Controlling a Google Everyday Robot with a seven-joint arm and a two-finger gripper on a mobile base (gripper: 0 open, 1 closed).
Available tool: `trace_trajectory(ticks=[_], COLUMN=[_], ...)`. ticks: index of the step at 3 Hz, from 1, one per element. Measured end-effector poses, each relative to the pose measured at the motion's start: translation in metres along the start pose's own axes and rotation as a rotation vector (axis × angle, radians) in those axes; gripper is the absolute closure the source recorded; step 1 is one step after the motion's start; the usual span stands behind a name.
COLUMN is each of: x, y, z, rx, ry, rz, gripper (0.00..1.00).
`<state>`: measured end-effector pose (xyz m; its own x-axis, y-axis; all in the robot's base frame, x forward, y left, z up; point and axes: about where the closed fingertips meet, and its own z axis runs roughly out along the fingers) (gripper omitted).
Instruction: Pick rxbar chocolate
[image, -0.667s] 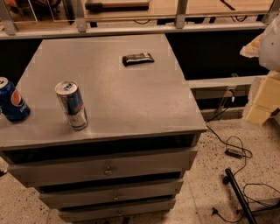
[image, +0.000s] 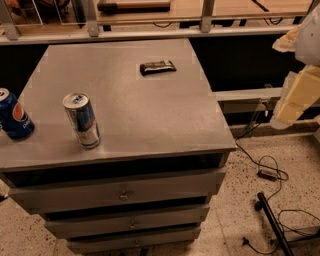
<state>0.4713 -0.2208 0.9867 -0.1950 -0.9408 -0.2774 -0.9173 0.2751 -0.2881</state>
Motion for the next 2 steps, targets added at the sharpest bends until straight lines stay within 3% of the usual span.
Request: trace_trajectory(ticks=[1,2], x=[-0.04,-0.114], y=[-0.052,-0.108], z=[0.023,0.079], rx=[0.02,0.006], ry=[-0.137,-0.301], rz=[-0.039,-0.062], gripper=[0.0,0.0])
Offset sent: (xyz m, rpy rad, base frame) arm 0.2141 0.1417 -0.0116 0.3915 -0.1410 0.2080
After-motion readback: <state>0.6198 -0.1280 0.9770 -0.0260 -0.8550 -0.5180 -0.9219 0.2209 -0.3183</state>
